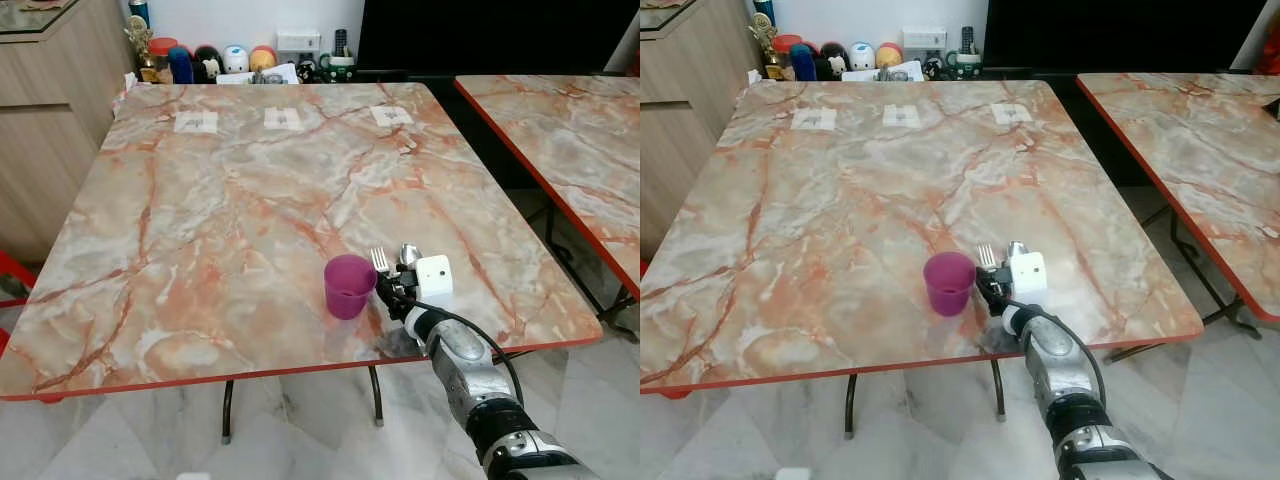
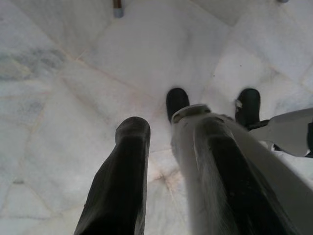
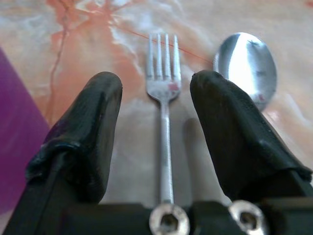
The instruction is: Setting the table
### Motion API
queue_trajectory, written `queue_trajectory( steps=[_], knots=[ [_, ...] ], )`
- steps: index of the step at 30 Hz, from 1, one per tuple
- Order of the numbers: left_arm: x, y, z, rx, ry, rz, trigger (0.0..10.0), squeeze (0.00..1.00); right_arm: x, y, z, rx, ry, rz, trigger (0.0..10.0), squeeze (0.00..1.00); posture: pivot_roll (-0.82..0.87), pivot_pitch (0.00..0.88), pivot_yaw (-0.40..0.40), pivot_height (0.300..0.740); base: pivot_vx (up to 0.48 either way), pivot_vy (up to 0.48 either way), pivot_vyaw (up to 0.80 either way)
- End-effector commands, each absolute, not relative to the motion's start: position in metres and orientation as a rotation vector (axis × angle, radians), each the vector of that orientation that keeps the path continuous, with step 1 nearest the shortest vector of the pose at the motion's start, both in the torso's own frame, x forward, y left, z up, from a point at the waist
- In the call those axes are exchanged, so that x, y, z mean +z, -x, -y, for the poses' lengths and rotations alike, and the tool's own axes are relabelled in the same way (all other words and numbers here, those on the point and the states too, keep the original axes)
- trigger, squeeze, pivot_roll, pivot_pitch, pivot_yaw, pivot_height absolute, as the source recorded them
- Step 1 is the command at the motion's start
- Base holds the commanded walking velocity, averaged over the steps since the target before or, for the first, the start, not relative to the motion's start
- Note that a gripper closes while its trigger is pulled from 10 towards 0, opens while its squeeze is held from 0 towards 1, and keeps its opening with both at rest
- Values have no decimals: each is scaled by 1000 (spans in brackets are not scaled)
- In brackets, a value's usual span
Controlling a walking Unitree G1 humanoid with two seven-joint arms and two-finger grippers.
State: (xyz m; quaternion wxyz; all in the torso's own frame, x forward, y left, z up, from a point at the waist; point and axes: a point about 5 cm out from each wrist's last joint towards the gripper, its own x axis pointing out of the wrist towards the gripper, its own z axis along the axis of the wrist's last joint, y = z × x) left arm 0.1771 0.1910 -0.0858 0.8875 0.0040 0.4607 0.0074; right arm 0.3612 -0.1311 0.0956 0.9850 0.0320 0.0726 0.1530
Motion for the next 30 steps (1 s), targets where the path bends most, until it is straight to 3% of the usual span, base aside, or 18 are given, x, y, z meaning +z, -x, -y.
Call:
queue_trajectory(
  steps=[1, 13, 28, 29, 30],
  knots=[
    [-91, -167, -192, 11, -31, -1006, 10000, 0, 95, -362, 132, 299, -59, -163, 10000, 0, 27, 139, -43, 740, 0, 0, 0],
    [-86, -181, -182, -1, -37, -990, 10000, 0, 91, -362, 129, 300, -56, -200, 10000, 0, 27, 137, -42, 740, 0, 0, 0],
    [-88, -176, -186, 1, -54, -1007, 10000, 0, 83, -360, 131, 278, -67, -259, 10000, 0, 31, 134, -44, 740, 0, 0, 0],
    [-88, -176, -186, 2, -55, -1008, 10000, 0, 82, -360, 130, 283, -68, -264, 9333, 0, 32, 134, -44, 740, 0, 0, 0],
    [-88, -176, -186, 2, -56, -1008, 10000, 0, 81, -359, 130, 286, -67, -268, 9333, 0, 32, 134, -44, 740, 0, 0, 0]
  ],
)
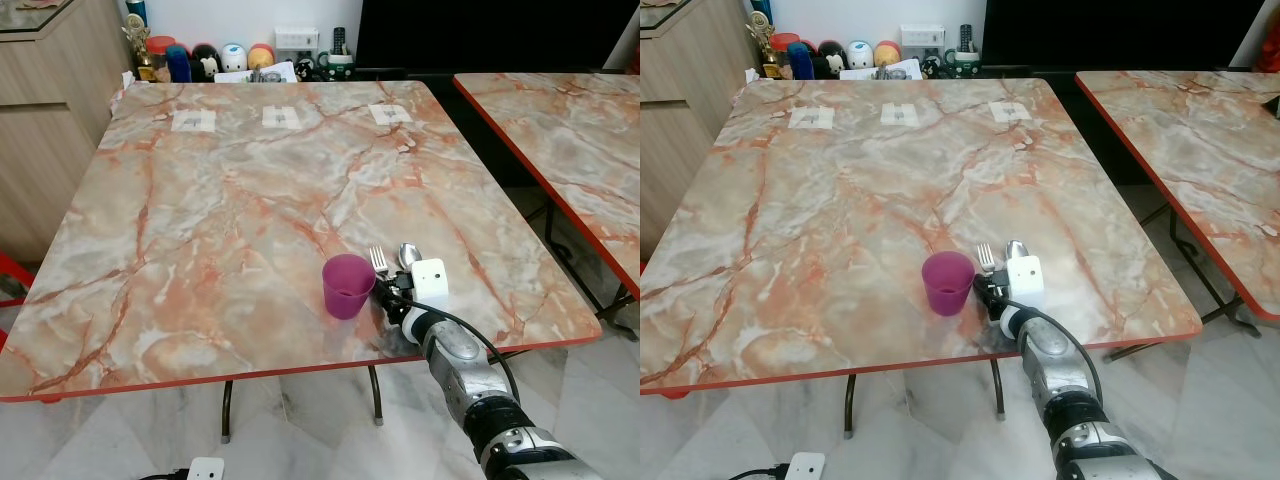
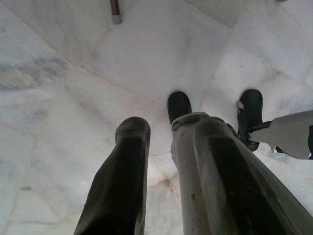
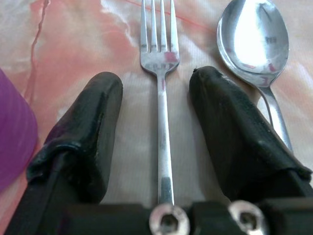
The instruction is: Setting the table
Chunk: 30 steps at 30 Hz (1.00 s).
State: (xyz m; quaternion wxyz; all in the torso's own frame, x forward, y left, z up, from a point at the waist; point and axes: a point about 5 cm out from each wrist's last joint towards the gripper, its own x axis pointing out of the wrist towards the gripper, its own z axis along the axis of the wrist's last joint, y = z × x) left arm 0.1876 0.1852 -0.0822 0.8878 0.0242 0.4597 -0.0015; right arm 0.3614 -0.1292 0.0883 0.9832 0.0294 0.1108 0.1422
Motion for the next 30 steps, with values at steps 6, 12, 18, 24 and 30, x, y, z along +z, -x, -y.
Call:
queue_trajectory(
  steps=[6, 12, 18, 24, 30],
  knots=[
    [-88, -177, -184, -1, -56, -1009, 10000, 0, 75, -357, 128, 291, -59, -307, 0, 0, 33, 132, -43, 740, 0, 0, 0],
    [-87, -177, -188, 2, -58, -1007, 10000, 0, 71, -355, 130, 279, -56, -333, 0, 0, 34, 129, -40, 740, 0, 0, 0],
    [-87, -169, -208, 16, -64, -1015, 10000, 0, 68, -353, 132, 266, -55, -355, 0, 0, 33, 126, -39, 740, 0, 0, 0],
    [-88, -153, -234, 34, -73, -1031, 10000, 0, 66, -353, 133, 262, -59, -367, 0, 0, 30, 118, -36, 740, 0, 0, 0],
    [-90, -142, -241, 37, -74, -1042, 10000, 0, 66, -352, 133, 256, -62, -365, 0, 0, 28, 110, -37, 740, 0, 0, 0]
  ],
)
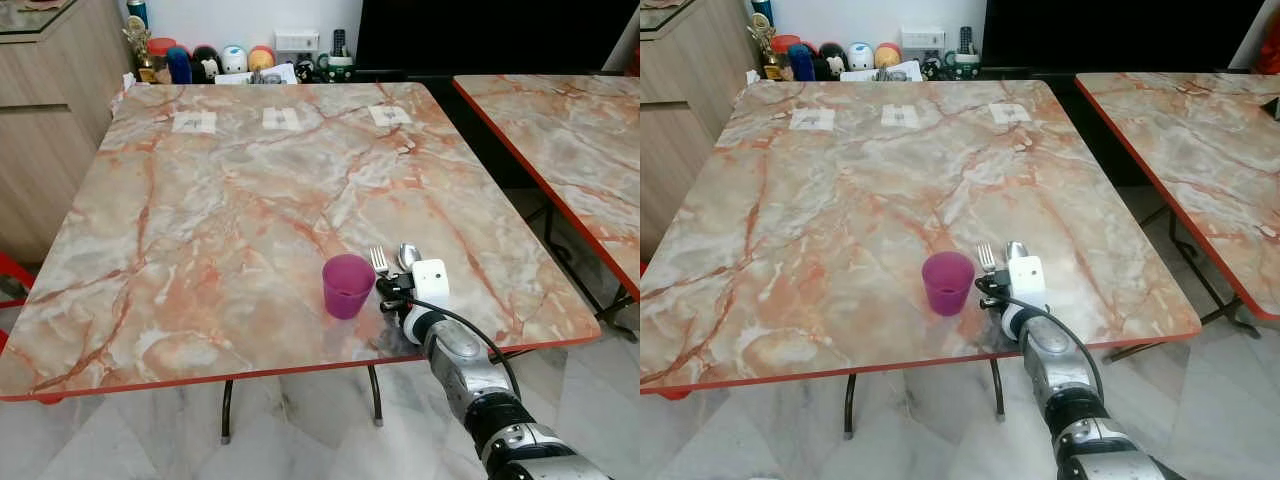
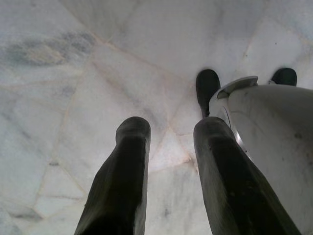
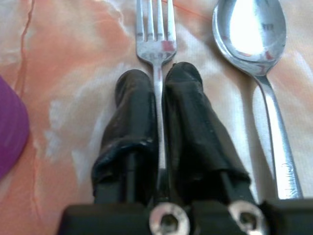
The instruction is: Setting the table
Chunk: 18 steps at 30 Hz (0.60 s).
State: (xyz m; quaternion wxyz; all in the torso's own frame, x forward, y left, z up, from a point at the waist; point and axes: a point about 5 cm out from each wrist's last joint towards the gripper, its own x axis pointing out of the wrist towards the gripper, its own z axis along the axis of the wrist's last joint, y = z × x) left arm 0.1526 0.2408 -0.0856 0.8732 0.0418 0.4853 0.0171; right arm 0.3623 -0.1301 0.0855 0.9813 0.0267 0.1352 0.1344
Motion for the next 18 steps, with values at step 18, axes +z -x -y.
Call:
queue_trajectory(
  steps=[18],
  knots=[
    [-95, -152, -205, -5, -67, -1044, 10000, 0, 70, -354, 141, 176, -84, -321, 0, 0, 27, 90, -32, 740, 0, 0, 0]
  ],
)
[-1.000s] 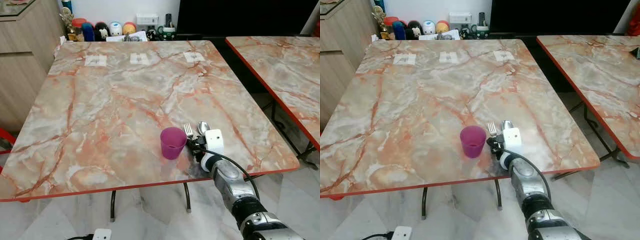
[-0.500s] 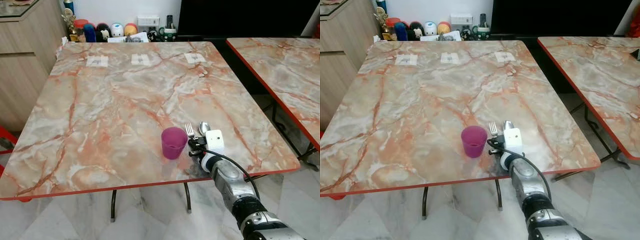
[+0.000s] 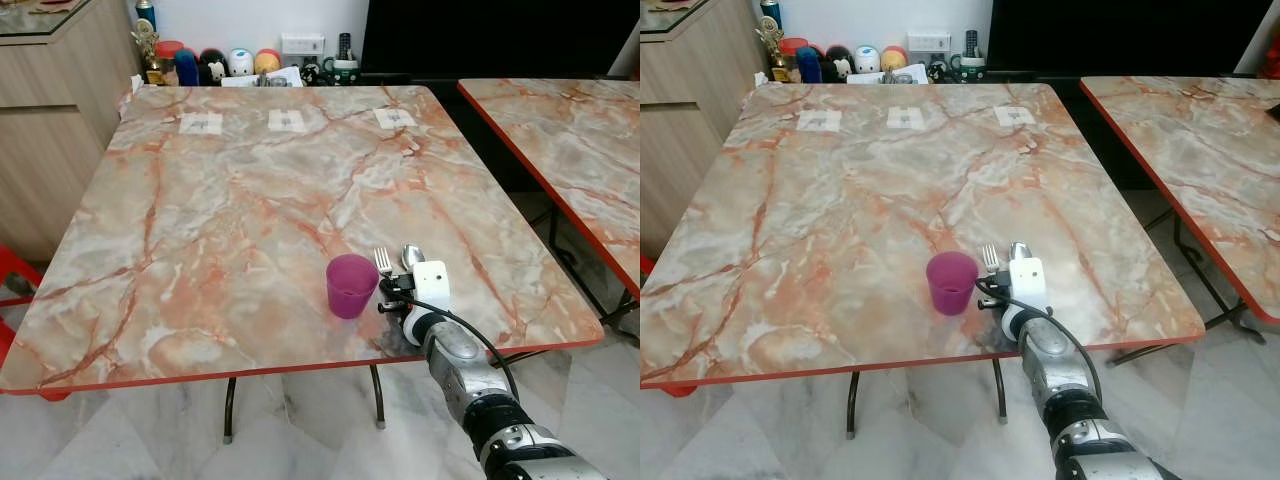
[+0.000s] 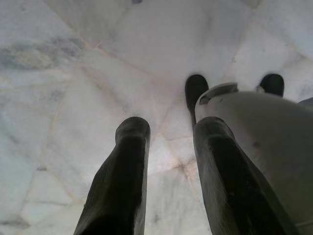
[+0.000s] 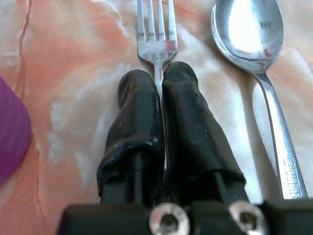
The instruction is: Setting the table
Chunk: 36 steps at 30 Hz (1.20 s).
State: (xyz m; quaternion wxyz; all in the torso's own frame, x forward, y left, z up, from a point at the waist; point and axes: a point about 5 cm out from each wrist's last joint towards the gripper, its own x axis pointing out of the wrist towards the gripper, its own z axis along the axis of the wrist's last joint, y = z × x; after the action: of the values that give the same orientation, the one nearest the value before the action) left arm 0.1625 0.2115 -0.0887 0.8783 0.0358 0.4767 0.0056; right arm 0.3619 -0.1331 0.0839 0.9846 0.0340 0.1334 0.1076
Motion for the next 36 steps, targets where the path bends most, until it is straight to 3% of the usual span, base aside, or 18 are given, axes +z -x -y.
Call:
queue_trajectory(
  steps=[1, 7, 17, 29, 30, 36],
  knots=[
    [-95, -153, -204, -5, -68, -1043, 10000, 0, 70, -354, 142, 170, -83, -317, 0, 0, 26, 89, -31, 740, 0, 0, 0],
    [-94, -157, -200, -9, -71, -1039, 10000, 0, 77, -357, 147, 126, -82, -260, 0, 0, 27, 99, -30, 740, 0, 0, 0],
    [-91, -148, -231, 33, -84, -1051, 10000, 0, 108, -364, 155, 64, -143, -24, 0, 0, 28, 111, -31, 740, 0, 0, 0],
    [-99, -133, -214, 12, -75, -1070, 10000, 0, 116, -362, 154, 63, -104, 58, 0, 0, 24, 124, -32, 740, 0, 0, 0],
    [-99, -132, -215, 12, -83, -1073, 10000, 0, 117, -360, 157, 45, -98, 77, 10000, 0, 23, 125, -34, 740, 0, 0, 0],
    [-97, -138, -221, 20, -145, -1076, 10000, 0, 118, -354, 164, 22, -83, 113, 10000, 0, 16, 130, -40, 740, 0, 0, 0]
  ],
)
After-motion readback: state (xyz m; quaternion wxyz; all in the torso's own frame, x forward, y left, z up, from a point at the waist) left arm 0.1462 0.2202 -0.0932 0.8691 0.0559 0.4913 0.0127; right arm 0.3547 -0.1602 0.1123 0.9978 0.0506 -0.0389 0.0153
